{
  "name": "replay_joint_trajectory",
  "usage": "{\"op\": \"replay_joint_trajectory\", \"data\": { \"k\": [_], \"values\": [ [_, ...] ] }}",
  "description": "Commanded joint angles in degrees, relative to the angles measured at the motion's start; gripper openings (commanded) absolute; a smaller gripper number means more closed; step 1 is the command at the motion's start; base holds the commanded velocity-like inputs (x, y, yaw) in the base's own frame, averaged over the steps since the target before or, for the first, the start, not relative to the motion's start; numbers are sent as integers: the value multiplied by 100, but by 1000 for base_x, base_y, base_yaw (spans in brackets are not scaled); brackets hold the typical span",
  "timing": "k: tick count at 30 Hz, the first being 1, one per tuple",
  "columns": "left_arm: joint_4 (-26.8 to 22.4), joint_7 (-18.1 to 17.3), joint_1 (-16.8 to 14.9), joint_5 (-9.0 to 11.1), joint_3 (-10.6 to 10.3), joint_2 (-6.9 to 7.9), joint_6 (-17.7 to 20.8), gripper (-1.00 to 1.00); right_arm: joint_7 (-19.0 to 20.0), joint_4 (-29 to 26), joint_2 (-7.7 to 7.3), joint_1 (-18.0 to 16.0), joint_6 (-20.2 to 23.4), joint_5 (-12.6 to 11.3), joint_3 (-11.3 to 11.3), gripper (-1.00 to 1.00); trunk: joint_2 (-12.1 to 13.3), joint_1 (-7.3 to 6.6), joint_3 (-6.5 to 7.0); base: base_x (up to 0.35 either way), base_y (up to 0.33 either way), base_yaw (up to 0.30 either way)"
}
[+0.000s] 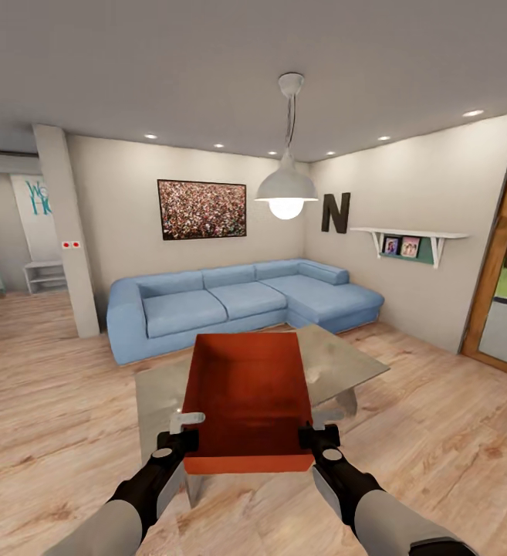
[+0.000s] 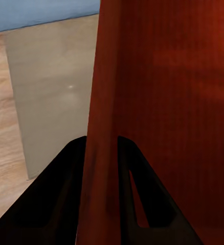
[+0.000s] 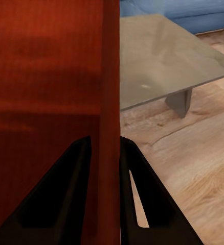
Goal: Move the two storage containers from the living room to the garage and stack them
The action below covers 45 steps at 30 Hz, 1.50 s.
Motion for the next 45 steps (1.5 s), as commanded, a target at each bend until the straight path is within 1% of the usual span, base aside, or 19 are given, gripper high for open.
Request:
{"op": "replay_joint_trajectory", "data": {
  "k": [1, 45],
  "values": [
    [-22, 40, -8, -53, 55, -13, 5, -100, -58, 23, 0, -2, -12, -12, -24, -100, -7, 1, -8, 0, 0, 268],
    [-30, 40, -8, -53, 48, -11, -2, -100, -58, 23, 0, 0, -20, -11, -24, -100, -7, 1, -8, 0, 0, 268]
  ]
}}
